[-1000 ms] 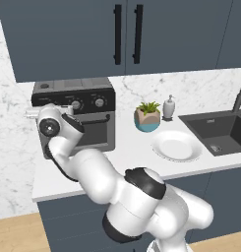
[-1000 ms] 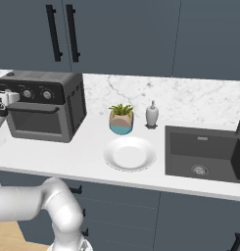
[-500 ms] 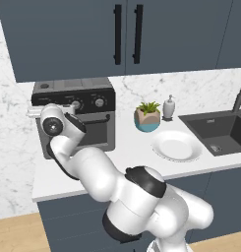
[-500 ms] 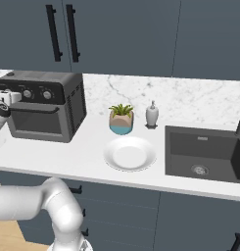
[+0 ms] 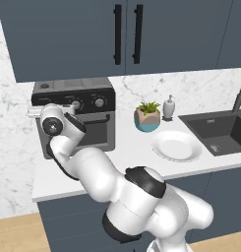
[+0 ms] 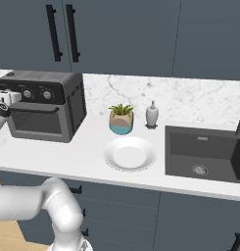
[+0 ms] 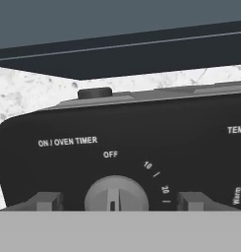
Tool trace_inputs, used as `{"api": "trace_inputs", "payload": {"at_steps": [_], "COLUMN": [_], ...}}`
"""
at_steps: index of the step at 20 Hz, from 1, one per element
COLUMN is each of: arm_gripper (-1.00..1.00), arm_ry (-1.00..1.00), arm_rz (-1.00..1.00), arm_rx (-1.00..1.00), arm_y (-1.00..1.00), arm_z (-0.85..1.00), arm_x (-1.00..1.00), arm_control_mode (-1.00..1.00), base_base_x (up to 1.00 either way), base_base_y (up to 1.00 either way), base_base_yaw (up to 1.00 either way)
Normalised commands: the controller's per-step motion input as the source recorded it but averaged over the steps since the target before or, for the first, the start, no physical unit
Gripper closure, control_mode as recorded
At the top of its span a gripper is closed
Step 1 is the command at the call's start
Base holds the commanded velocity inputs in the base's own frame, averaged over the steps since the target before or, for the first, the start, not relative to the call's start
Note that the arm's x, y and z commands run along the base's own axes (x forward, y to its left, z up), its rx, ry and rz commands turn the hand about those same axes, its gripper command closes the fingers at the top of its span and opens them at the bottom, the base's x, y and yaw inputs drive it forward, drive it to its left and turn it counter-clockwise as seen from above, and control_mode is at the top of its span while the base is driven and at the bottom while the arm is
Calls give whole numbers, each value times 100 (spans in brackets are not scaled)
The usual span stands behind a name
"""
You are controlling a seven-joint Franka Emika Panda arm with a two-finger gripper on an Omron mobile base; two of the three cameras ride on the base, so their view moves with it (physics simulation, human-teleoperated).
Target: Pick up the kebab skewer and baguette bread, and place them inside the toaster oven. Close the toaster oven door and start by setting the timer.
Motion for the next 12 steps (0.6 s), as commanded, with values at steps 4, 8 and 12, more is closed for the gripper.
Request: {"api": "trace_inputs", "payload": {"at_steps": [4,8,12], "arm_gripper": [100,100,100], "arm_ry": [0,0,0], "arm_rz": [0,0,0], "arm_rx": [0,0,0], "arm_y": [0,0,0], "arm_z": [0,0,0], "arm_x": [0,0,0], "arm_control_mode": [-100,-100,-100], "base_base_x": [0,0,0], "base_base_y": [0,0,0], "base_base_yaw": [0,0,0]}}
